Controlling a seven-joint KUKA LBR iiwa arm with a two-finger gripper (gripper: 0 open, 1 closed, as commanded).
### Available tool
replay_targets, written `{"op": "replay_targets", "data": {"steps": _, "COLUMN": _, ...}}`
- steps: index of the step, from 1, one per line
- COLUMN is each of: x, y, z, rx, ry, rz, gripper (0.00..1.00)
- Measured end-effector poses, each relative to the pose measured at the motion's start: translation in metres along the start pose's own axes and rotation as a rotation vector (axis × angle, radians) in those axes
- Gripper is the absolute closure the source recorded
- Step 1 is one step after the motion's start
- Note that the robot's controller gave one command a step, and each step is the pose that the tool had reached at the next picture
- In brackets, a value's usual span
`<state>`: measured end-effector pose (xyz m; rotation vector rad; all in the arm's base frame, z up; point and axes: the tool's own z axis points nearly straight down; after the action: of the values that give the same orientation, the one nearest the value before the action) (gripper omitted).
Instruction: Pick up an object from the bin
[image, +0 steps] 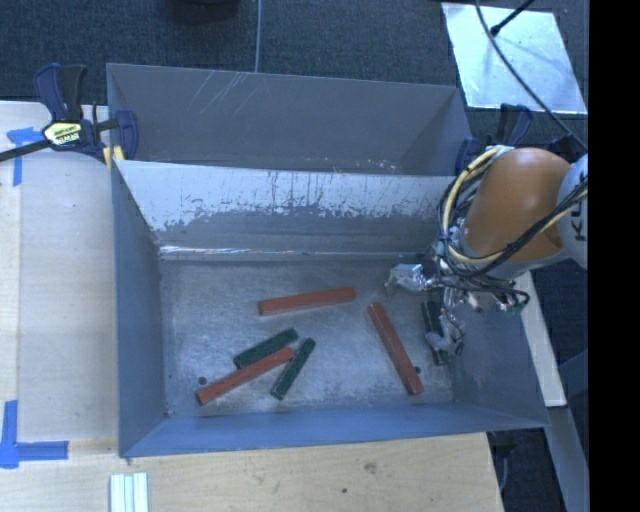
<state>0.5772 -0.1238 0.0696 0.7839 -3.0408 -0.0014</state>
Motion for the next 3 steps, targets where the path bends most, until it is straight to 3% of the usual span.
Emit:
{"op": "replay_targets", "data": {"steps": 1, "x": -0.094, "y": 0.074, "z": -0.024, "rx": 0.002, "ry": -0.011, "rz": -0.105, "gripper": 0.00}}
{"op": "replay_targets", "data": {"steps": 2, "x": -0.106, "y": 0.088, "z": 0.000, "rx": 0.001, "ry": -0.003, "rz": -0.147, "gripper": 0.00}}
{"op": "replay_targets", "data": {"steps": 3, "x": -0.114, "y": 0.104, "z": -0.150, "rx": 0.008, "ry": -0.013, "rz": -0.137, "gripper": 0.00}}
